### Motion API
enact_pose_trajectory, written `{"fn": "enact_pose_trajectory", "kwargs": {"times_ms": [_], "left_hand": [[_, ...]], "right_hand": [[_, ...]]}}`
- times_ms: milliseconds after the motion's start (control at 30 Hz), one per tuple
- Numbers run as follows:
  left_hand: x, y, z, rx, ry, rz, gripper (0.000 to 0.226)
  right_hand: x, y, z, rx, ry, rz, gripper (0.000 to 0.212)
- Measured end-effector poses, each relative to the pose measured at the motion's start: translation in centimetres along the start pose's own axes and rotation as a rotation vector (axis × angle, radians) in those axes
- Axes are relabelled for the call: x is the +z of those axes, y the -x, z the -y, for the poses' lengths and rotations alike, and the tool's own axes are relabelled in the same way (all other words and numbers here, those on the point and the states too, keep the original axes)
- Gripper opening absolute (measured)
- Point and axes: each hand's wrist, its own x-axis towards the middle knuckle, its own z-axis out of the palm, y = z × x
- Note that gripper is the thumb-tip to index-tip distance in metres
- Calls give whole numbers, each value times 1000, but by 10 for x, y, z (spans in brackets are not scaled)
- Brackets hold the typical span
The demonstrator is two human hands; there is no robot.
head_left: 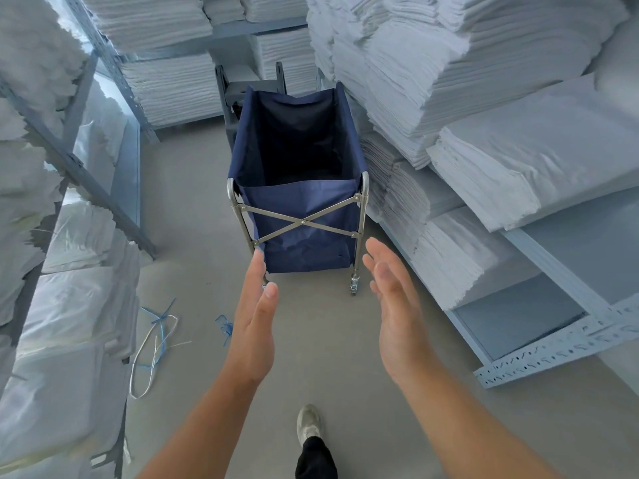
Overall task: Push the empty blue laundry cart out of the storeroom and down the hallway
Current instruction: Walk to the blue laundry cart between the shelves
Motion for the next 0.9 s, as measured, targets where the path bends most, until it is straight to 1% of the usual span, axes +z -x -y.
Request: {"fn": "enact_pose_trajectory", "kwargs": {"times_ms": [133, 200, 333, 533, 600, 733, 833, 900], "left_hand": [[-6, -41, 6, -27, 33, 8, 68], [-8, -59, 8, -27, 33, 11, 68], [-17, -95, 11, -23, 36, 11, 73], [-30, -139, 13, -25, 48, 30, 60], [-32, -149, 16, -29, 53, 37, 60], [-33, -164, 22, -39, 48, 49, 60], [-30, -177, 25, -54, 47, 56, 61], [-27, -187, 26, -59, 41, 53, 64]], "right_hand": [[16, -36, 0, 0, 16, -9, 60], [23, -53, 0, -5, 16, -12, 58], [39, -86, 3, -14, 13, -14, 62], [57, -123, 1, -22, 29, -37, 60], [60, -132, -2, -19, 22, -46, 57], [63, -148, -5, -17, 21, -49, 59], [64, -163, -7, -10, 21, -57, 57], [64, -174, -9, -1, 27, -55, 58]]}}
